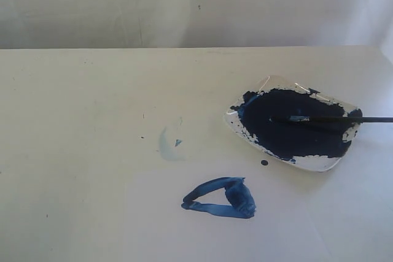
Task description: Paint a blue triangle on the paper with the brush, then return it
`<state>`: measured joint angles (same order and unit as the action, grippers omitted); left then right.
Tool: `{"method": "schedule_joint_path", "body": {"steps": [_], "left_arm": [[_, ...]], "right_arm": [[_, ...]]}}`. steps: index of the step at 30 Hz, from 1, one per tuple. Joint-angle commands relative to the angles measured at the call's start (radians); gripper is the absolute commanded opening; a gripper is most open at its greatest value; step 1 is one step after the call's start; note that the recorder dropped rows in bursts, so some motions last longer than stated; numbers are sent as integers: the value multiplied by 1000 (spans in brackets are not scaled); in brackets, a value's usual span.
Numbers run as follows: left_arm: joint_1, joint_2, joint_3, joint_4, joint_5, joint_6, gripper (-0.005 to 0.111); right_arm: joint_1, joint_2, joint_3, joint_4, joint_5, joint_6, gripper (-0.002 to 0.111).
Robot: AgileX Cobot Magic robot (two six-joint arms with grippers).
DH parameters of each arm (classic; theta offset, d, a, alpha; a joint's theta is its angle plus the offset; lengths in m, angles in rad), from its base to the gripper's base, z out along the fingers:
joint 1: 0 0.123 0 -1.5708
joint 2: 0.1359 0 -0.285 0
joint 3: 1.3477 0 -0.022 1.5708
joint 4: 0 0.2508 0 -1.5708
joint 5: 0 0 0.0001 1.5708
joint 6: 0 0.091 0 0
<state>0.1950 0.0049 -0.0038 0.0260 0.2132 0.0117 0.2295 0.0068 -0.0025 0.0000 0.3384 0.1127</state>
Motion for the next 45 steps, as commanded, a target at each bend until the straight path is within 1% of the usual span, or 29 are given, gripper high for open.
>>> {"method": "schedule_joint_path", "body": {"steps": [1, 6, 8, 11, 15, 18, 45], "left_arm": [[3, -5, 4, -4, -5, 1, 0], [1, -5, 4, -4, -5, 1, 0], [-12, -5, 4, -4, -5, 1, 0], [-42, -5, 4, -4, -5, 1, 0], [-113, -5, 4, -4, -5, 1, 0], [-140, -5, 4, -4, -5, 1, 0], [-142, -5, 4, -4, -5, 1, 0]], "right_arm": [[2, -7, 2, -5, -3, 2, 0], [2, -7, 2, -5, -3, 2, 0], [2, -7, 2, -5, -3, 2, 0], [2, -7, 2, -5, -3, 2, 0], [2, -7, 2, -5, -3, 2, 0], [2, -7, 2, -5, -3, 2, 0], [2, -7, 2, -5, -3, 2, 0]]}}
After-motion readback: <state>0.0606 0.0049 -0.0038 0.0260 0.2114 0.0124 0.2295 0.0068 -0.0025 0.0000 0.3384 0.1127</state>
